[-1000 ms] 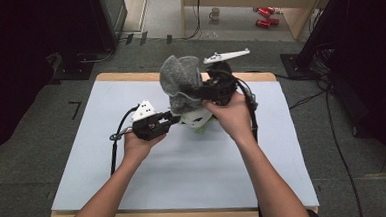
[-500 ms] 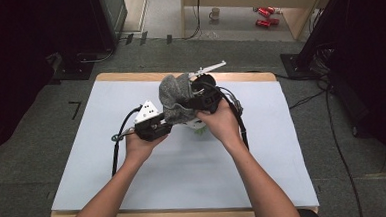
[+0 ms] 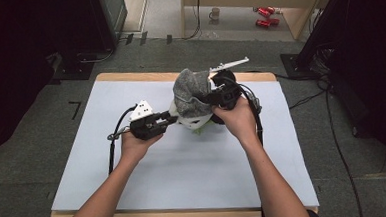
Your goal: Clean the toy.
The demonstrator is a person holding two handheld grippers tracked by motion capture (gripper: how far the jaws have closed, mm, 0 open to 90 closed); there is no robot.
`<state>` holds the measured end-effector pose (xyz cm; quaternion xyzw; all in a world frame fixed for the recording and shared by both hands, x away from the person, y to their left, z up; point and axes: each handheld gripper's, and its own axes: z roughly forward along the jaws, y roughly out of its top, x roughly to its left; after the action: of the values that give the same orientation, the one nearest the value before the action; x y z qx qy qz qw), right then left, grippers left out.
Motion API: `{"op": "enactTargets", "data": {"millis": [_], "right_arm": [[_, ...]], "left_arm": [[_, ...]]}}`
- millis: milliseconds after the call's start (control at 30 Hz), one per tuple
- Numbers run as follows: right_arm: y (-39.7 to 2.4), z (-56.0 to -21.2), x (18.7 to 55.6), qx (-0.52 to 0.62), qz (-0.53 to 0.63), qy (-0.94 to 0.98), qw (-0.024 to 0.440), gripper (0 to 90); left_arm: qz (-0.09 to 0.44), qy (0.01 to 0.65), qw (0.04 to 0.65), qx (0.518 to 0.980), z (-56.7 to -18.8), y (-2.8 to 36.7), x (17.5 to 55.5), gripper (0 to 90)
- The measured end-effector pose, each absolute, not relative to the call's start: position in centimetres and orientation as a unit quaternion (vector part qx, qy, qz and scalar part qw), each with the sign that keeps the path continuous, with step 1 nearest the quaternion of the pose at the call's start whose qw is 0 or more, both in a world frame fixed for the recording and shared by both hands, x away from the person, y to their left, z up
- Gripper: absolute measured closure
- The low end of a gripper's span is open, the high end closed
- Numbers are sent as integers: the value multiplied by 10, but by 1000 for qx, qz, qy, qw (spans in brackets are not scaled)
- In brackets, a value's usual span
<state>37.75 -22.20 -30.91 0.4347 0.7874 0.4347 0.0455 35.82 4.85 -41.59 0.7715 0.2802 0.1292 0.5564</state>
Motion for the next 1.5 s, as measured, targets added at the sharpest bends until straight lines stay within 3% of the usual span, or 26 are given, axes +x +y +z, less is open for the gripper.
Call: {"op": "enactTargets", "data": {"millis": [533, 900, 967, 1100, 1267, 1400, 1500], "right_arm": [[-291, -331, 381, 506, 441, 739, 64, 816], [-253, -357, 398, 477, 449, 753, 58, 811], [-247, -362, 400, 476, 444, 756, 61, 811], [-243, -365, 402, 478, 441, 757, 64, 812], [-238, -367, 404, 477, 440, 758, 62, 811], [-229, -370, 404, 468, 439, 765, 53, 811], [-220, -373, 404, 461, 442, 768, 49, 811]], "left_arm": [[87, 316, 563, 759, -429, 79, 368, 721], [93, 320, 545, 769, -434, 88, 364, 711], [101, 320, 537, 774, -436, 89, 364, 672], [119, 317, 527, 780, -433, 94, 362, 478], [138, 291, 539, 778, -416, 96, 356, 313], [145, 269, 560, 770, -398, 95, 349, 276], [151, 264, 537, 787, -400, 88, 347, 273]]}}
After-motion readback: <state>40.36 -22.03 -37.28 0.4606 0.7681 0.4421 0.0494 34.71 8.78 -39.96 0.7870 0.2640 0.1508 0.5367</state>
